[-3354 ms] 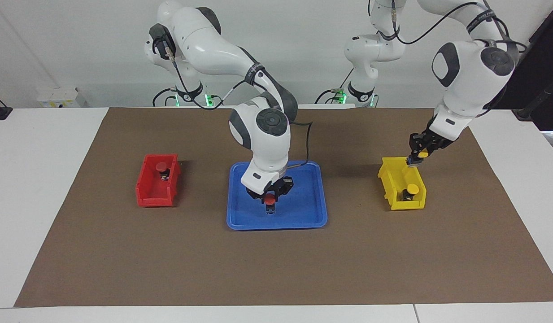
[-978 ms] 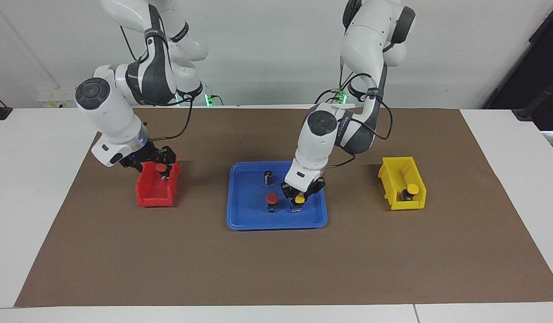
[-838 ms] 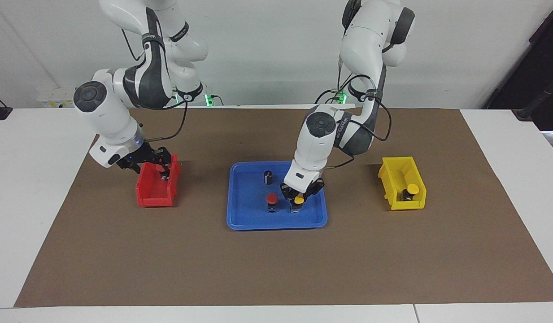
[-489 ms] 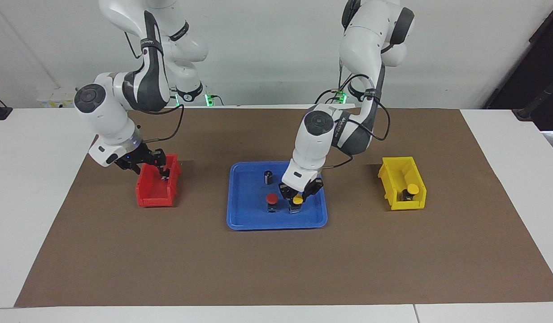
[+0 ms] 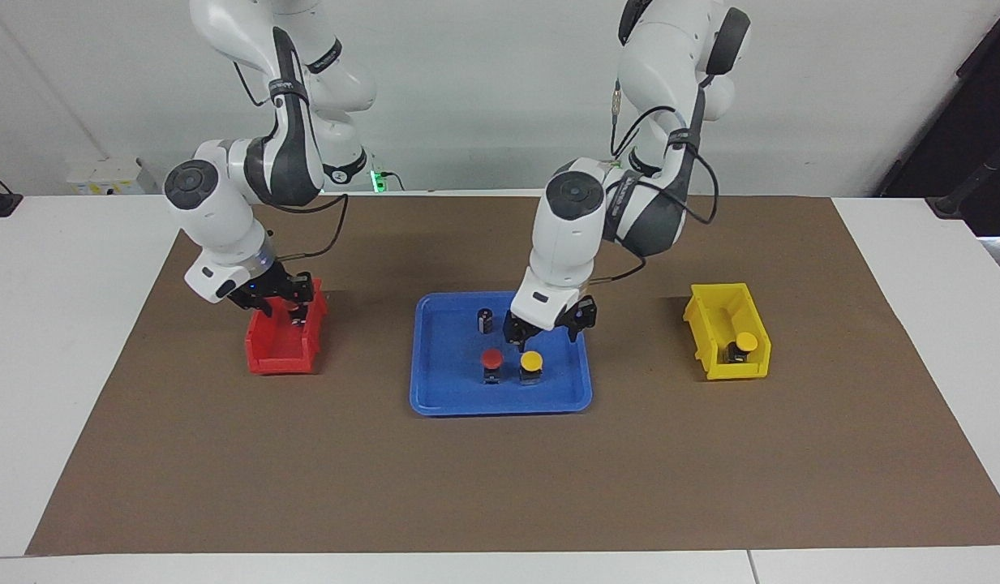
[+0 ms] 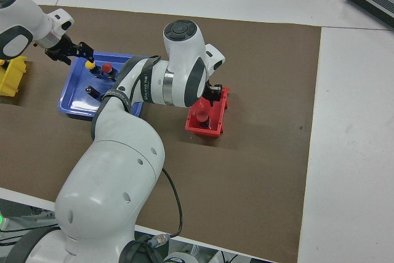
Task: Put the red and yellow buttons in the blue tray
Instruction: 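Withdraw both grippers back toward the yellow and red bins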
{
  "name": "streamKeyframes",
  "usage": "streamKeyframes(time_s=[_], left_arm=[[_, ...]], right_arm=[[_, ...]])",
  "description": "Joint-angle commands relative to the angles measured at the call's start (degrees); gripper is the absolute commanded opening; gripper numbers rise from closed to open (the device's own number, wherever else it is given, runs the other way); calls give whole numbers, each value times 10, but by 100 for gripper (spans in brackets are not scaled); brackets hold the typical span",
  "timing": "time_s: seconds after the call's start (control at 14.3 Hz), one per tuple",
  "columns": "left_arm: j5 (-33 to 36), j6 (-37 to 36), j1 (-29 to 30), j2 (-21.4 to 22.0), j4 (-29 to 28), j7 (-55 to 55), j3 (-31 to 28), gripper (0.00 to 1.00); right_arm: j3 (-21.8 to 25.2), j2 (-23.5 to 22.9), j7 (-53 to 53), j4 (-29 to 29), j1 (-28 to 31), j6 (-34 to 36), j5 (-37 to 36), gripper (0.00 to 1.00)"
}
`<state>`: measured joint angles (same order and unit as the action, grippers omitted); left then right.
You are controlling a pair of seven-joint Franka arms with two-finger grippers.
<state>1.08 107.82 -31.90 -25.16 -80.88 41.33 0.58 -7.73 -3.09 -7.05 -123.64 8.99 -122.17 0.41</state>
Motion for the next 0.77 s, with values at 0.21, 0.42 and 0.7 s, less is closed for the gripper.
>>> streamKeyframes(time_s=[0.21, 0.42, 0.7], left_arm=[[7, -28, 166, 120, -141, -220, -1, 100], [2, 36, 242, 130, -191, -316, 0, 100], [-5, 190, 266, 181, -340, -336, 0, 95]], right_arm=[[-3, 28, -4, -42, 6, -11, 9, 68], [-3, 34, -6, -54, 6, -14, 9, 68], [-2, 34, -24, -54, 10, -27, 9, 68]])
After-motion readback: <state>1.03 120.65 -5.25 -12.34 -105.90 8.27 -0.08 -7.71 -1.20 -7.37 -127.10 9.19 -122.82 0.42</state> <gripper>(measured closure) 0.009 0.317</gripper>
